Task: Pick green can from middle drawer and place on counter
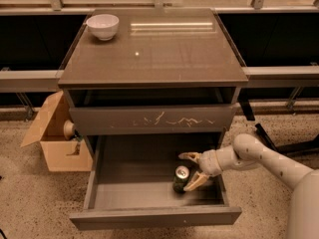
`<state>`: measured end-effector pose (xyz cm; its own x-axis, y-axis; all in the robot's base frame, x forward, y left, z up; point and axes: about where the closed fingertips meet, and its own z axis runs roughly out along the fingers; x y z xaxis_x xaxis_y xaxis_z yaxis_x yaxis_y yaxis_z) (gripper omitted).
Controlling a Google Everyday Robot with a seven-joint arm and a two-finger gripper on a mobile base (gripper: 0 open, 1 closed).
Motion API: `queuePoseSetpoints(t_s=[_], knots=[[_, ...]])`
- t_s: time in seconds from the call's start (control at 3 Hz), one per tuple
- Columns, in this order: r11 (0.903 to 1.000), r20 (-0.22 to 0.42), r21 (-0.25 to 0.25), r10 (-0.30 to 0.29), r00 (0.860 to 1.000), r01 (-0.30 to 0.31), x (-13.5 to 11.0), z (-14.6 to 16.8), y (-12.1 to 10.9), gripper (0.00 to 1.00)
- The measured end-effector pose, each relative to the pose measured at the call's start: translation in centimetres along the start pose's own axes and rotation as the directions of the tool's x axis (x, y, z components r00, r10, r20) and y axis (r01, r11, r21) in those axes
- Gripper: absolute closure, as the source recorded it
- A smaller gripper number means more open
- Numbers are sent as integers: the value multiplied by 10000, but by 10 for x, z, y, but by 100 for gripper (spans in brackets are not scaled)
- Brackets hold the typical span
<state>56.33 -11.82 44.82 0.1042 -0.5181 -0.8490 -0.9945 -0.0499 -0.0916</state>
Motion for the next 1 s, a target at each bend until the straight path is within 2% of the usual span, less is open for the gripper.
queuePoseSetpoints(t_s=[0.67, 1.0], knots=[[9999, -73, -139, -61, 10000, 60, -3, 9, 5, 72], [9996, 1, -123, -272, 9996, 272, -15, 10, 11, 96]])
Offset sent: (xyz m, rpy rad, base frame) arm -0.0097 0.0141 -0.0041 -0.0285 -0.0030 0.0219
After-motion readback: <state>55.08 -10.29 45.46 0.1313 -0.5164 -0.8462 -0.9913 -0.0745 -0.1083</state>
